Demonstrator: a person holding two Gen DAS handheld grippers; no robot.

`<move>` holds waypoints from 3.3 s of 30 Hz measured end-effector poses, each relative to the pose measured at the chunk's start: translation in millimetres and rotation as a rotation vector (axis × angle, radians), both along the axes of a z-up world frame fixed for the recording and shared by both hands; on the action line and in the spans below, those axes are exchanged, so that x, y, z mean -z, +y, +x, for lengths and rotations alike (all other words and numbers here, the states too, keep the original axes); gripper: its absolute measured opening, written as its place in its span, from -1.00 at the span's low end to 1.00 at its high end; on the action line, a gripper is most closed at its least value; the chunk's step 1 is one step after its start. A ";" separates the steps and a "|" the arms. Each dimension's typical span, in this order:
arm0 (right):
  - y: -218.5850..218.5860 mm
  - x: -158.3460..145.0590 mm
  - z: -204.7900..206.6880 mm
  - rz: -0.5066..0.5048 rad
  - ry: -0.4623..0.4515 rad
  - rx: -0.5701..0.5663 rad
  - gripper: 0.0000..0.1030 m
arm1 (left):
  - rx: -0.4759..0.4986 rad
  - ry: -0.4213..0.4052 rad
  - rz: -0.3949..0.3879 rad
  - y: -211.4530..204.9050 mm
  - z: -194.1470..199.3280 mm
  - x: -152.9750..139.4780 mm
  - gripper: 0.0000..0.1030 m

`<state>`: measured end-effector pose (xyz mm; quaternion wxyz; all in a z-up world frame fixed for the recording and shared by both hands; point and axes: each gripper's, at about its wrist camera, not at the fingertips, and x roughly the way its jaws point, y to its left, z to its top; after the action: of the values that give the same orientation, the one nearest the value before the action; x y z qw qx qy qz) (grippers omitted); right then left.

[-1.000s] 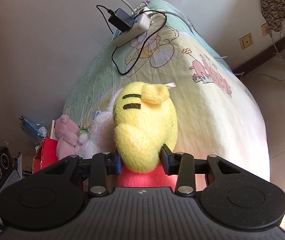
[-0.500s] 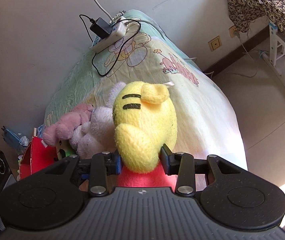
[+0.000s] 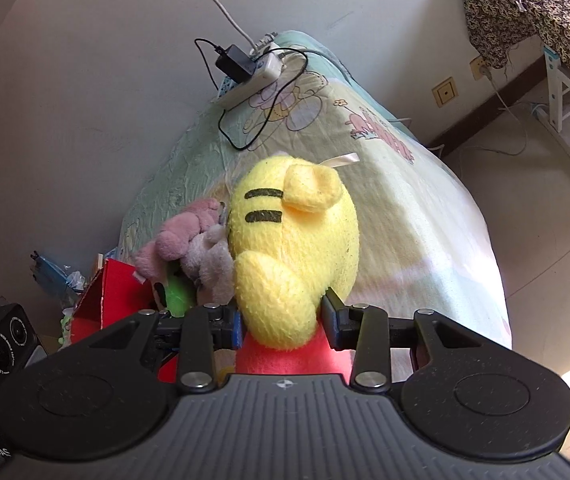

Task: Organize objects
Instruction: 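Carry the tiger plush with the right gripper over the red cardboard box, then lower the tiger plush into the red box and open the right gripper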

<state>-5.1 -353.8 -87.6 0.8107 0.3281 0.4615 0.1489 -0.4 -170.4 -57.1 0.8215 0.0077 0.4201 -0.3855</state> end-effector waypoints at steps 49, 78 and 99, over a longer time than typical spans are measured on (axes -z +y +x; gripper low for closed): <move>387.5 -32.5 38.5 -0.224 -0.190 -0.277 -0.24 | -0.361 -0.032 -0.084 358.5 5.9 -8.1 0.62; 386.8 -31.6 25.6 -0.286 -0.209 -0.187 -0.01 | -0.354 0.063 0.024 361.2 28.0 17.1 0.87; 375.3 -26.3 -0.3 -0.269 -0.236 -0.123 -0.31 | -0.445 0.007 0.190 346.0 10.6 -3.1 0.95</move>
<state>-5.4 21.6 -61.3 0.8850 0.1683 0.3983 0.1725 10.1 175.6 -53.9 0.8804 -0.0091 0.4485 -0.1540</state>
